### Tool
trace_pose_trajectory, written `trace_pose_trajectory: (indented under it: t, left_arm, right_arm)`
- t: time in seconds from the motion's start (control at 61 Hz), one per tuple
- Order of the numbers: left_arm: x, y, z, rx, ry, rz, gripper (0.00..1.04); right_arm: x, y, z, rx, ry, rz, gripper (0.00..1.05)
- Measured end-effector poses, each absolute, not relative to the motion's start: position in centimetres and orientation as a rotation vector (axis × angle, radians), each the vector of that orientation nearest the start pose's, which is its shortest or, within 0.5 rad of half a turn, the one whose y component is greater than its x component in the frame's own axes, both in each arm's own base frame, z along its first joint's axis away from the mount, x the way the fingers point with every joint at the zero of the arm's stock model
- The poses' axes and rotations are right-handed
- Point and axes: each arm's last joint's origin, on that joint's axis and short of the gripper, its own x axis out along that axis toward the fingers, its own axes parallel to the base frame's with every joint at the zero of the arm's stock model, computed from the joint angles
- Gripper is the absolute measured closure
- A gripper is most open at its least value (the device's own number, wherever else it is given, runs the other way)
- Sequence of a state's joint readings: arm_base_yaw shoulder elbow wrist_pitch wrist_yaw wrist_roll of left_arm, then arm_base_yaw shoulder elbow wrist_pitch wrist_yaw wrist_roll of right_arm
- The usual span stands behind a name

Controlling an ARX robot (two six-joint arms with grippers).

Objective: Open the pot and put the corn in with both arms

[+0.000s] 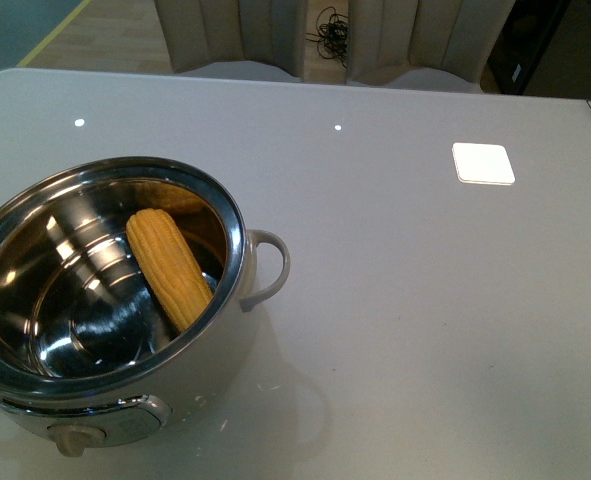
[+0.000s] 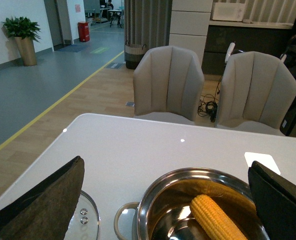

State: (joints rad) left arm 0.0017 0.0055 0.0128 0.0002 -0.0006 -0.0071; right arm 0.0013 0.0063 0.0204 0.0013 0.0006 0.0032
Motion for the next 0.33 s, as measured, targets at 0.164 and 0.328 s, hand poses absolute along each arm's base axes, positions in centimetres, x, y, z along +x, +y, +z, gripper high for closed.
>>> trace_pose_trajectory:
  t: [0.164,0.328]
  left_arm:
    - [9.73,0.02,16.75,-0.007,-0.007,0.002,0.07]
    - [9.73,0.02,16.75,-0.007,-0.007,0.002,0.07]
  right_arm:
    - [9.68,0.01,17.01,0.003,-0.015,0.001,0.09]
    - [9.68,0.01,17.01,0.003,-0.015,0.001,0.09]
